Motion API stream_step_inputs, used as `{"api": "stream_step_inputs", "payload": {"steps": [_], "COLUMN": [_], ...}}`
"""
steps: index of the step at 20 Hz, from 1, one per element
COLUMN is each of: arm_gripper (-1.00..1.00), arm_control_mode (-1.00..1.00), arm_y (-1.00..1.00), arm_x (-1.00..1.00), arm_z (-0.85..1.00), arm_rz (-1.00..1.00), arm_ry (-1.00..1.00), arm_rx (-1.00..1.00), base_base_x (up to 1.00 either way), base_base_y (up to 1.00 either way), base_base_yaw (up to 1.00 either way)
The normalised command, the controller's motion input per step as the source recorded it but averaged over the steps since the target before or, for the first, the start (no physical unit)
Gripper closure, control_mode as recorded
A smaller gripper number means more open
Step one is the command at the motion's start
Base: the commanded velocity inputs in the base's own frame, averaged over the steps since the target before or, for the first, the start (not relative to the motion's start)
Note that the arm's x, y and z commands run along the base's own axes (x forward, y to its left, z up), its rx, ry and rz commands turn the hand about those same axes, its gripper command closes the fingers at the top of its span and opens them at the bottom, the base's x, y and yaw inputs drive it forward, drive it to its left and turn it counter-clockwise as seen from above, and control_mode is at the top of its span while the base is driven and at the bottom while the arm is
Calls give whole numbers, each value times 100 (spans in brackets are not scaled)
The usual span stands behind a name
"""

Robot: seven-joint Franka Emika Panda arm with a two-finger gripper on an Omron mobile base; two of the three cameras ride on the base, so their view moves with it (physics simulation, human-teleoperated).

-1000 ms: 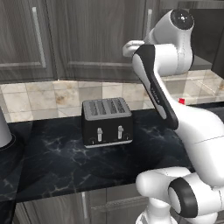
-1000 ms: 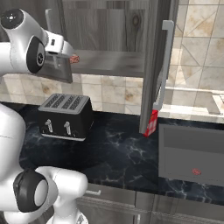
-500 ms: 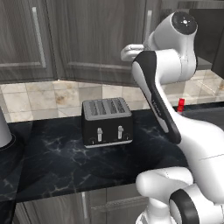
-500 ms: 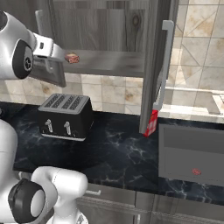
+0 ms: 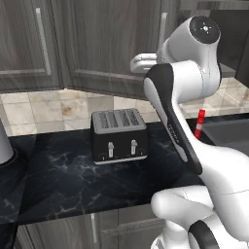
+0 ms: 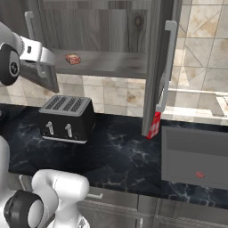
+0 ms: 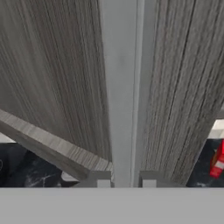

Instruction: Open the cabinet. Pick the bar soap and place it next to the sink. Then close the cabinet.

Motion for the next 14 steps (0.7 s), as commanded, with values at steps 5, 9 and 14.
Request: {"api": "stream_step_inputs", "payload": {"steps": [5, 9, 14], "arm_gripper": [100, 100, 100], "arm_control_mode": [-100, -100, -100], "arm_y": [49, 53, 54], "arm_x": [-53, -54, -54], "arm_z": [0, 0, 0], "arm_rz": [0, 0, 0], "arm_ry": [-3, -7, -5], "arm_rx": [0, 0, 0], "base_base_x": [0, 0, 0], "base_base_y": [0, 0, 0], "base_base_yaw": [0, 0, 0]}}
